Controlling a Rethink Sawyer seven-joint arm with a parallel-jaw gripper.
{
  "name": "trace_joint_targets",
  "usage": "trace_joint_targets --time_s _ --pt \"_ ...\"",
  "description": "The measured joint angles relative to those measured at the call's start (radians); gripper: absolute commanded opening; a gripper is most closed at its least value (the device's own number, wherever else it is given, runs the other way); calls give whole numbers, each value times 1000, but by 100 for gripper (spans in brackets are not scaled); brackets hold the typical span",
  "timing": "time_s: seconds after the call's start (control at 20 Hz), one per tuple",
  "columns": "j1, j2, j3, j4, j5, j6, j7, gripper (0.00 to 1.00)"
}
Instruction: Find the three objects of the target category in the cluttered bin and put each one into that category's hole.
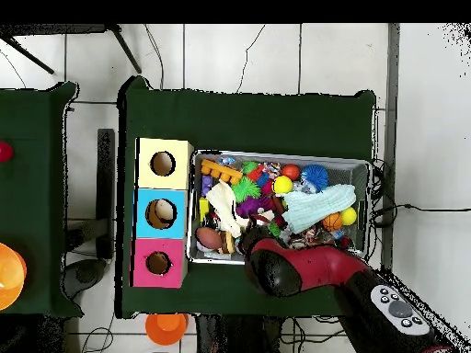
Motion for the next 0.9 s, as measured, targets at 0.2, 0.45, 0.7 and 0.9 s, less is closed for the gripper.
trace_joint_targets --time_s 0.2,0.45,0.7,0.9 --pt "10 30 -26 -10 0 -5 0 100" --pt "20 81 -51 -19 0 -8 0 100" --pt "29 122 -59 -33 2 -22 0 100" --pt "55 133 -76 -60 5 -25 0 100"
